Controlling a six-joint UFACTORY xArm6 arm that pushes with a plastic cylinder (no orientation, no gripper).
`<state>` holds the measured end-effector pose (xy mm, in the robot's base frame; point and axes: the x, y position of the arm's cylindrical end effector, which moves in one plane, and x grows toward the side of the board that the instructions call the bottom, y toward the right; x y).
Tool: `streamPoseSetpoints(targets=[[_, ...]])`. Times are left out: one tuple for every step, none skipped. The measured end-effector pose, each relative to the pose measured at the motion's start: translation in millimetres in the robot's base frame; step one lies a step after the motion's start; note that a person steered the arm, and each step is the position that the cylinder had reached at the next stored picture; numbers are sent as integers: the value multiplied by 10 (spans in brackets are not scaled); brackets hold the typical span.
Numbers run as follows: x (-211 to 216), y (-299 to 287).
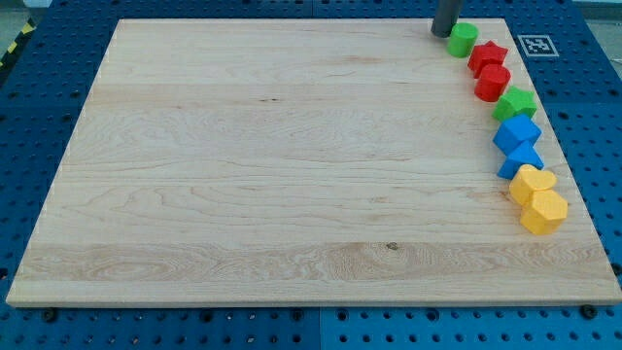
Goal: Adjust green star and red star in the vertical line of blocks
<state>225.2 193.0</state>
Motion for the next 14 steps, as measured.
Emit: streamPoseSetpoints(targets=[[-18, 0], [-328, 49], [-340, 342], [-243, 999], [82, 1406], [724, 1384], [1426, 1349], [1681, 1337], [1681, 1337], [1681, 1313], [1681, 1181], [1681, 1091], [1681, 1002], [1681, 958]])
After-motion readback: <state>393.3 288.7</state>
